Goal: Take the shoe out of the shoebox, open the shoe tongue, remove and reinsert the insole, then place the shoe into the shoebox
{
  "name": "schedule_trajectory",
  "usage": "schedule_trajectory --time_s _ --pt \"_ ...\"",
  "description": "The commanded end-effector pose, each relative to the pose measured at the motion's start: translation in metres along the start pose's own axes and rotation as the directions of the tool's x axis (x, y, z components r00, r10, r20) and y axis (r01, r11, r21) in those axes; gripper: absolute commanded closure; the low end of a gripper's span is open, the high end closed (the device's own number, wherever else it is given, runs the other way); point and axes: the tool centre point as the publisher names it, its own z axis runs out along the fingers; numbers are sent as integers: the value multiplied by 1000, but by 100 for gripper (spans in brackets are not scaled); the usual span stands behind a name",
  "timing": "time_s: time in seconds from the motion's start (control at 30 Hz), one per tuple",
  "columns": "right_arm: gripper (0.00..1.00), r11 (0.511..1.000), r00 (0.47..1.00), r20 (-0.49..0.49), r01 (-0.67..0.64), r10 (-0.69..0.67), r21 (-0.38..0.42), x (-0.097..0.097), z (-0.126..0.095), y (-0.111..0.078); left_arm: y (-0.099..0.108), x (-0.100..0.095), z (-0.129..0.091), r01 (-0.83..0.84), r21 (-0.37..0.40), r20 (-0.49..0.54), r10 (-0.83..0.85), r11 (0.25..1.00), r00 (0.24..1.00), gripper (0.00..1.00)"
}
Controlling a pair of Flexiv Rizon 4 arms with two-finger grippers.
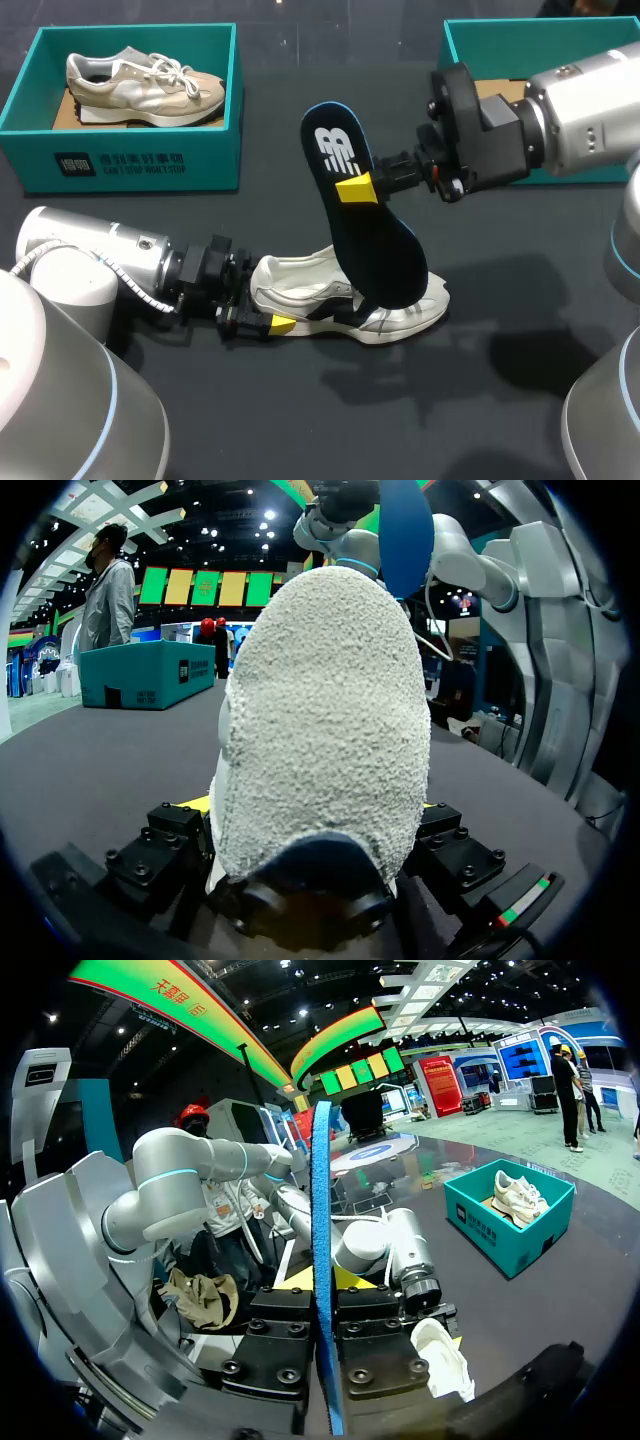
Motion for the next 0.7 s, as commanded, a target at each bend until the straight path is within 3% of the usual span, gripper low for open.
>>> schedule_trajectory --time_s 0.03,0.27,0.5,0.7 --pt "100 999 1000 31 2 -1 -32 21 -31 -11 0 0 1 1 -2 0 -1 1000 1000 100" --pt "100 1000 999 39 -19 19 -20 22 -31 -7 0 0 1 1 -2 0 -1 1000 1000 100" --pt "100 992 994 69 -77 84 -102 40 -41 8 0 0 1 1 -2 0 -1 1000 1000 100" --pt "100 981 996 34 -77 84 -180 51 -45 3 0 0 1 1 -2 0 -1 1000 1000 100"
